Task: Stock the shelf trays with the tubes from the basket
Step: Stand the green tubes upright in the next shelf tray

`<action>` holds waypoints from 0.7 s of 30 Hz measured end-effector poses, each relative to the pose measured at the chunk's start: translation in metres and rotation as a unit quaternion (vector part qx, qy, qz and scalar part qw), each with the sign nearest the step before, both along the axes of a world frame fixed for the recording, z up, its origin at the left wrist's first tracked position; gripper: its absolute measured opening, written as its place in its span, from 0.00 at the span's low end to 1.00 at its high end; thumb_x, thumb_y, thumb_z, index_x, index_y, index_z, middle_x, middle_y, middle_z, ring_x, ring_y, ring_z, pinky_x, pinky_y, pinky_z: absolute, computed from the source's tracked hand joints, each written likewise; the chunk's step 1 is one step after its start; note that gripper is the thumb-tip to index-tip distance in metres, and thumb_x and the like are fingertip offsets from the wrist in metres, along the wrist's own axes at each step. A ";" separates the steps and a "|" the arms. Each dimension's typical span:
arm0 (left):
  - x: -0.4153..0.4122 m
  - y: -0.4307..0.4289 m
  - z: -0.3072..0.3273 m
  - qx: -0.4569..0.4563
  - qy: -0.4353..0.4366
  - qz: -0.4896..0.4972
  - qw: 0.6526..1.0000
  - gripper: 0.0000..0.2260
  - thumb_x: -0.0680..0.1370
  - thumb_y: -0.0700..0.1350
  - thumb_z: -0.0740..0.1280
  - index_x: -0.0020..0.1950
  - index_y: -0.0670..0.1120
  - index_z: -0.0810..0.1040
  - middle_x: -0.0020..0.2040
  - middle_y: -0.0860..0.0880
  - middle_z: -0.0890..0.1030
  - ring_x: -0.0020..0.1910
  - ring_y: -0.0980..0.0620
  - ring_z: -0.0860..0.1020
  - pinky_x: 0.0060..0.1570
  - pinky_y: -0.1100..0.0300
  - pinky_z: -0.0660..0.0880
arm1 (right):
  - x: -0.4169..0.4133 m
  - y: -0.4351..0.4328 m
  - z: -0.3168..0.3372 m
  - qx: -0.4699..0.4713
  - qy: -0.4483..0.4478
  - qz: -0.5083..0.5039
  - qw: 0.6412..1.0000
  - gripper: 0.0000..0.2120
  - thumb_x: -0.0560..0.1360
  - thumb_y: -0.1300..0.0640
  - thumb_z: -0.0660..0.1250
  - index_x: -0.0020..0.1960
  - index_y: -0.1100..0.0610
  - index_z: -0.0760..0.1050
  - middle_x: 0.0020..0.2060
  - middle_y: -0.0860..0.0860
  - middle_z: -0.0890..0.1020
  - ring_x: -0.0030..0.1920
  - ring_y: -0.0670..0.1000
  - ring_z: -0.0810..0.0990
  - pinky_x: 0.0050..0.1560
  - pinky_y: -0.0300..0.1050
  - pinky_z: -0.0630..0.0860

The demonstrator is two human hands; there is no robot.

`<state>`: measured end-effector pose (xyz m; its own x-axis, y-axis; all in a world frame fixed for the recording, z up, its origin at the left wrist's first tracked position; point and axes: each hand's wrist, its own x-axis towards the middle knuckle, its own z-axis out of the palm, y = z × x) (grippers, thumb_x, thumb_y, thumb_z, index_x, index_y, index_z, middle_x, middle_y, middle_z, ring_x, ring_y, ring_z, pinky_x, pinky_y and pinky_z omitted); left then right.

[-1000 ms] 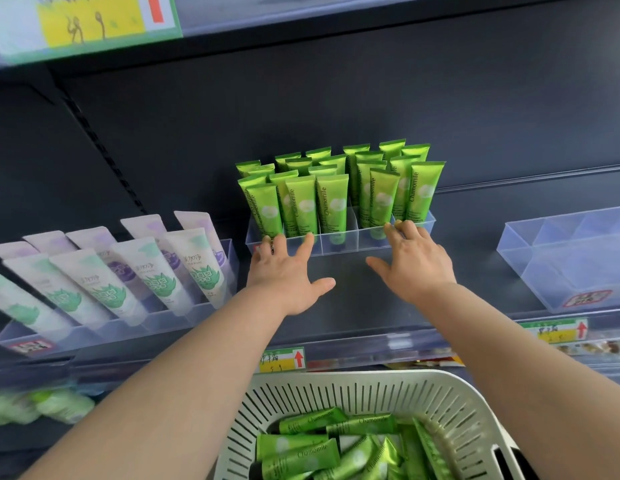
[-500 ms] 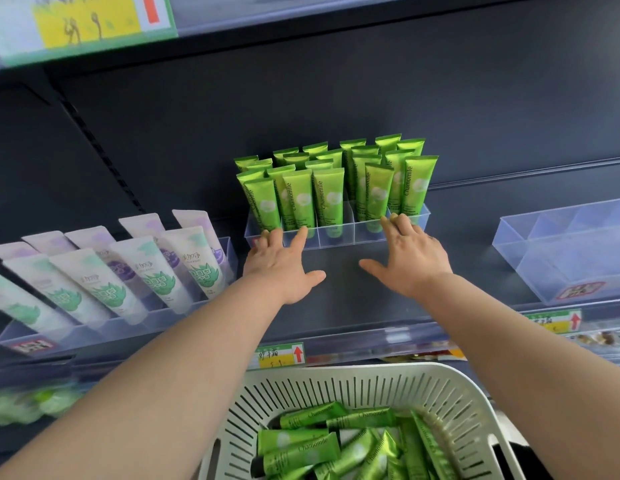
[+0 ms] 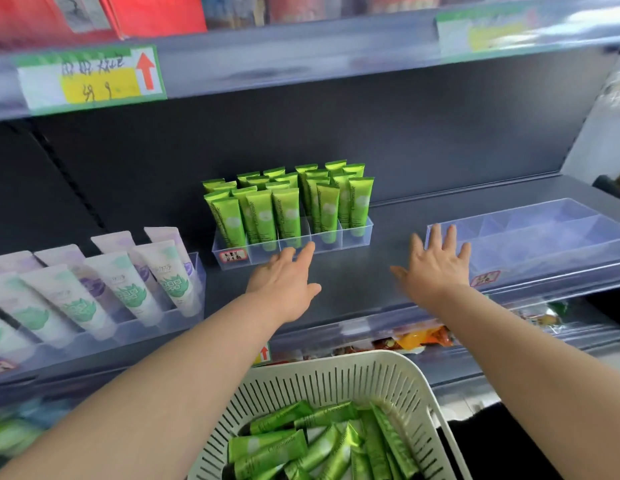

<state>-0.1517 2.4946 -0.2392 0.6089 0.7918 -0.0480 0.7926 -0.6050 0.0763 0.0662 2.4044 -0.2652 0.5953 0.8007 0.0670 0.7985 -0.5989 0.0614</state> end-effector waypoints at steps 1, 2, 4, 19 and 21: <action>0.003 -0.004 0.004 0.003 0.000 -0.006 1.000 0.32 0.80 0.57 0.59 0.79 0.53 0.46 0.76 0.46 0.59 0.73 0.43 0.61 0.65 0.46 0.68 | 0.002 -0.005 0.001 -0.010 0.011 -0.023 1.000 0.36 0.77 0.35 0.51 0.76 0.56 0.50 0.76 0.61 0.49 0.75 0.65 0.45 0.70 0.65 0.50; 0.005 -0.007 0.007 0.006 -0.001 -0.010 1.000 0.32 0.80 0.56 0.59 0.79 0.52 0.47 0.75 0.46 0.59 0.72 0.43 0.62 0.65 0.46 0.68 | 0.004 -0.010 0.002 -0.019 0.025 -0.042 0.999 0.36 0.77 0.35 0.51 0.76 0.56 0.50 0.75 0.62 0.51 0.74 0.65 0.50 0.70 0.66 0.53; 0.008 -0.014 0.014 0.020 0.005 -0.017 1.000 0.30 0.81 0.56 0.60 0.78 0.51 0.50 0.74 0.46 0.61 0.71 0.43 0.64 0.63 0.47 0.68 | 0.006 -0.019 0.002 -0.024 0.037 -0.059 0.997 0.36 0.76 0.35 0.52 0.75 0.57 0.52 0.72 0.60 0.60 0.71 0.63 0.60 0.68 0.65 0.58; -0.012 -0.027 0.020 0.036 0.020 0.007 0.999 0.26 0.79 0.42 0.63 0.75 0.46 0.58 0.71 0.45 0.64 0.68 0.44 0.67 0.59 0.49 0.71 | -0.053 -0.003 0.007 0.137 0.150 0.204 0.958 0.27 0.77 0.62 0.57 0.75 0.54 0.58 0.70 0.53 0.69 0.65 0.58 0.72 0.61 0.51 0.67; -0.005 -0.029 0.018 0.031 0.006 -0.018 0.999 0.25 0.79 0.42 0.63 0.75 0.47 0.59 0.72 0.46 0.64 0.69 0.44 0.65 0.61 0.48 0.69 | -0.044 -0.011 0.002 0.139 0.112 0.187 0.966 0.30 0.74 0.64 0.57 0.75 0.54 0.59 0.72 0.52 0.67 0.68 0.55 0.69 0.64 0.52 0.64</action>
<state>-0.1567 2.4656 -0.2208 0.6364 0.7713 -0.0068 0.7711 -0.6360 0.0284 0.0220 2.3937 -0.2630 0.2929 0.9319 0.2142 0.9367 -0.2346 -0.2599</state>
